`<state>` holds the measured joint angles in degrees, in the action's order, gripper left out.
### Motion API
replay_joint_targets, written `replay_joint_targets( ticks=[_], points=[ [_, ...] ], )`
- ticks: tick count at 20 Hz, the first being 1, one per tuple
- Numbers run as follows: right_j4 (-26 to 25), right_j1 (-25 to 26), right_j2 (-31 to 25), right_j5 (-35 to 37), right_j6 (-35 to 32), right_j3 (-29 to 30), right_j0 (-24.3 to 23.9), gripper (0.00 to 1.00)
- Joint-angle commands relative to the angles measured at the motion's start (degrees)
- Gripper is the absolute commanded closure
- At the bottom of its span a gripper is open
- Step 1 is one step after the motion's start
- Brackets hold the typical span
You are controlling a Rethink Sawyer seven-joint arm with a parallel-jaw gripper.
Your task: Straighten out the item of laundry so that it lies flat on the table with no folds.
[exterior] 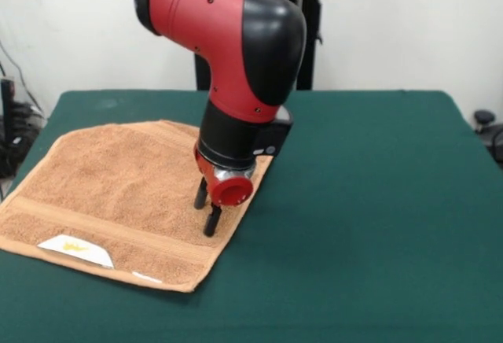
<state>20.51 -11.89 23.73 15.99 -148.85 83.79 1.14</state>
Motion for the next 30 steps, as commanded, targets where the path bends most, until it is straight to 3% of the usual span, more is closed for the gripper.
replay_joint_targets(
  ticks=[1,2,9,30],
  points=[
    [-1.5,7.9,-11.5,-3.8,-2.1,-2.2,-2.1,0.00],
    [-1.6,7.9,-11.5,-3.6,-2.1,-2.2,-2.0,1.00],
    [-1.0,7.1,-10.9,-1.3,-3.0,-1.8,-1.4,1.00],
    [1.5,3.9,-19.4,-0.6,-4.7,-0.4,0.0,1.00]
  ],
)
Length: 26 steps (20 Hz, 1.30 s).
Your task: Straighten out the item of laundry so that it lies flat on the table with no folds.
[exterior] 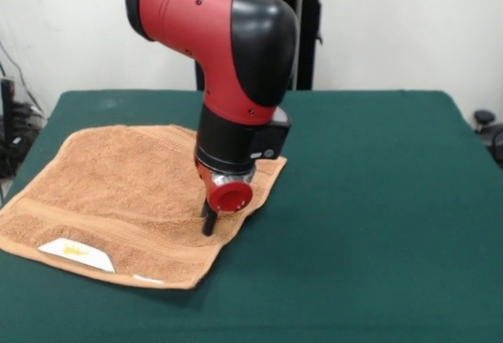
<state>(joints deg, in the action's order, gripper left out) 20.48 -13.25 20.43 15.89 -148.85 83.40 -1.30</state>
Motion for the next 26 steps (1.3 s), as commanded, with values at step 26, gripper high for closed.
replay_joint_targets(
  ticks=[26],
  points=[
    [-3.3,1.8,-33.0,0.9,1.4,8.6,-7.5,1.00]
  ],
)
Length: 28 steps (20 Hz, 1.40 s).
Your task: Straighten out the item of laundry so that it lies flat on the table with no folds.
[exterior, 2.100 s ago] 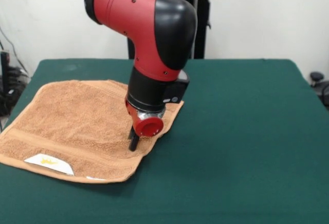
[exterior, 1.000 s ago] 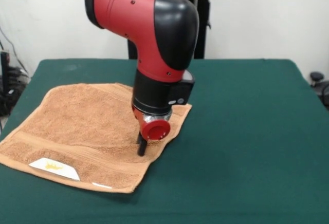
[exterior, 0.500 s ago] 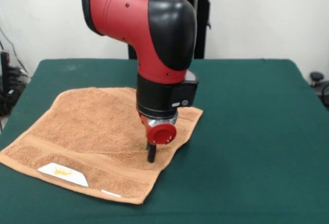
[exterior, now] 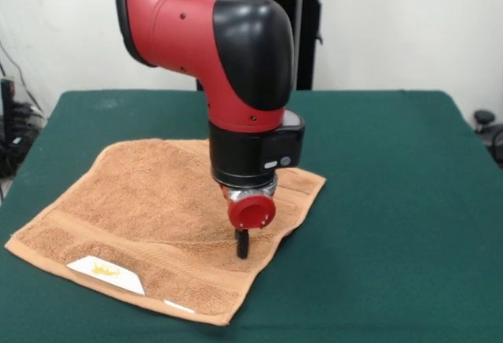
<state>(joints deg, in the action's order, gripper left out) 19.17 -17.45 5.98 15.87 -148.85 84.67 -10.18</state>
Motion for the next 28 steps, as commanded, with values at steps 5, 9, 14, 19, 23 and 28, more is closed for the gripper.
replay_joint_targets(
  ticks=[5,9,14,19,23,28],
  points=[
    [-1.9,5.6,-19.3,1.1,0.2,8.2,0.9,1.00],
    [-1.8,5.4,-19.8,1.4,-0.4,8.8,0.6,1.00],
    [-1.4,5.2,-20.5,1.6,-1.0,9.3,0.3,1.00],
    [-1.1,5.1,-23.5,3.1,-0.2,10.8,-1.6,1.00],
    [-1.4,4.5,-26.3,5.6,1.4,13.2,-3.6,1.00],
    [-2.3,3.7,-28.7,7.6,2.7,15.8,-5.6,1.00]
  ],
)
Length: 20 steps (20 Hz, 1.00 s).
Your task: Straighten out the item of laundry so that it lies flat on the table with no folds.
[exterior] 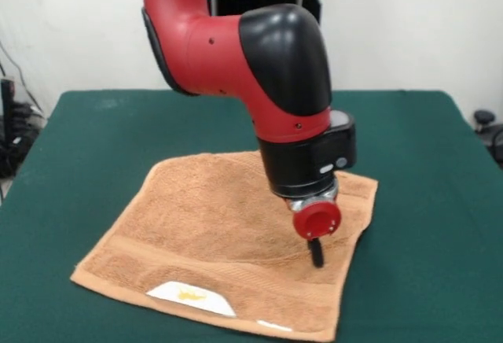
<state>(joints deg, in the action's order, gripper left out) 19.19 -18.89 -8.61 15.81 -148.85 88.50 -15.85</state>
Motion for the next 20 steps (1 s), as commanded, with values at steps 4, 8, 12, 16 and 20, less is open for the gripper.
replay_joint_targets(
  ticks=[4,8,12,16,20],
  points=[
    [-3.9,3.9,-11.8,5.8,1.5,11.6,1.8,1.00],
    [-4.6,3.9,-10.8,7.6,2.0,10.3,2.1,1.00],
    [-4.3,3.4,-11.9,8.4,1.2,11.2,1.6,1.00],
    [-3.9,2.4,-11.9,8.6,0.2,12.2,2.1,1.00],
    [-4.3,1.8,-10.3,7.9,-0.2,11.7,3.5,0.00]
  ],
)
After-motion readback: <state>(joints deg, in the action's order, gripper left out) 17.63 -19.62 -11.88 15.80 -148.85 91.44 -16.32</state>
